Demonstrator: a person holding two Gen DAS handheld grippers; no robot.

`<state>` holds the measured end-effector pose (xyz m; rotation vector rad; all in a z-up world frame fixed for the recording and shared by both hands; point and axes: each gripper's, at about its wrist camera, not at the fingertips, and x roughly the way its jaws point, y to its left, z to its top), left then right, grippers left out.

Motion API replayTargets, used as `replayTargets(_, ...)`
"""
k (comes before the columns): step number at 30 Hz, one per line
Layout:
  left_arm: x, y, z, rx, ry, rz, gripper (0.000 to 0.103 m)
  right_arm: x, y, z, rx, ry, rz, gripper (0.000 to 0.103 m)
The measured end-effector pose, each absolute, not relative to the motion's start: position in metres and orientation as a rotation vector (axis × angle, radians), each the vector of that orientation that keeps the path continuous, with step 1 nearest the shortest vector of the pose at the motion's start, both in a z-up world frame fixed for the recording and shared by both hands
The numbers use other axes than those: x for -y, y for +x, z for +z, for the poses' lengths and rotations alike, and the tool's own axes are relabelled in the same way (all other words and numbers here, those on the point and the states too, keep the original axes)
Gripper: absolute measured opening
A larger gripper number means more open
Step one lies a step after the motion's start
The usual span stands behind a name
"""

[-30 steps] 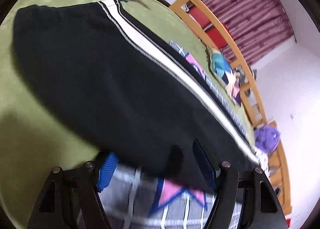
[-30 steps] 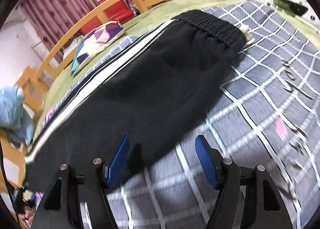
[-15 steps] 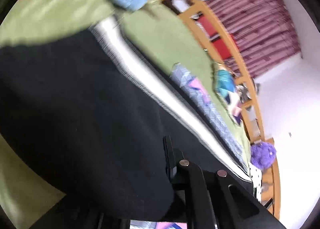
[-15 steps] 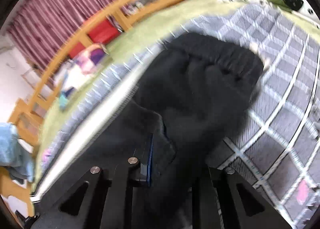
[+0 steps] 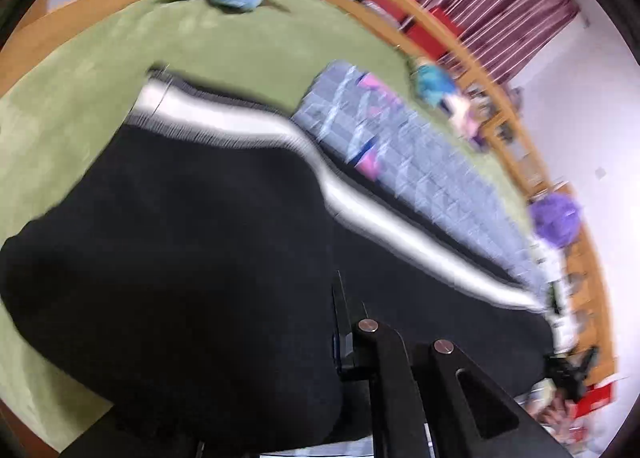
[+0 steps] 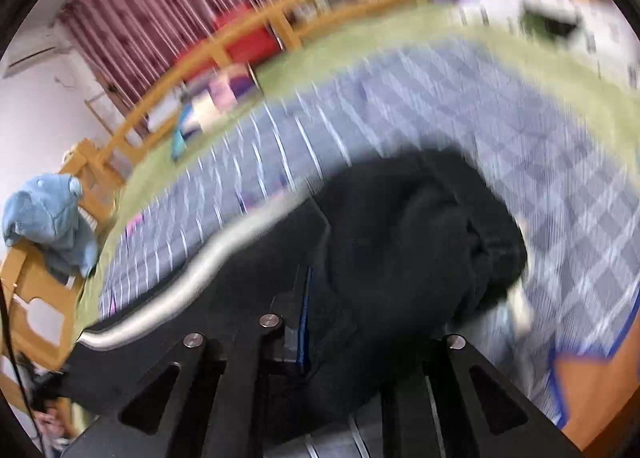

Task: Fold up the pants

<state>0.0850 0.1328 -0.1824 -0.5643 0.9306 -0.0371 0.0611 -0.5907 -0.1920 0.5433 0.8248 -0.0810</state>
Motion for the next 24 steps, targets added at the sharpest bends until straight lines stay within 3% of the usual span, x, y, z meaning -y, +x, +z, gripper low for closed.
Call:
replayTargets(2,-0.131,0.080,-0.195,-0.980,-0.546,0.009,0.013,0.593,0.049,-0.212,-0.863,0.577,-0.076,0.025)
replayTargets(4,-0.133,0.071,-0.195,-1.006,-0.564,0.027,0.026,0.596,0.028,-0.218,-0.862,0.610,-0.079,0.041)
replayTargets(6,-0.136,0.064,-0.189,-1.016,-0.527,0.077,0.063,0.598,0.005,-0.214,-0.835,0.601,-0.092,0.051)
replayTargets(7,-0.137,0.059,-0.184,-1.000,-0.497,0.107,0.068,0.602,-0.006,-0.209,-0.806,0.599,-0.093,0.053)
replayTargets(11,-0.144,0.045,-0.173,-0.944,-0.487,0.119,0.069,0.626,-0.019,-0.208,-0.717,0.706,-0.136,0.077)
replayTargets(19,-0.147,0.043,-0.176,-0.916,-0.538,0.142,0.069,0.667,0.041,-0.253,-0.613,1.142,-0.114,0.079)
replayTargets(20,-0.147,0.046,-0.176,-0.913,-0.529,0.146,0.069,0.673,0.048,-0.247,-0.599,1.136,-0.181,0.054)
replayTargets(21,-0.147,0.046,-0.176,-0.912,-0.523,0.149,0.069,0.679,0.052,-0.235,-0.575,1.093,-0.218,0.044)
replayTargets(24,-0.143,0.052,-0.173,-0.907,-0.500,0.149,0.069,0.687,0.063,-0.183,-0.535,0.883,-0.139,0.039)
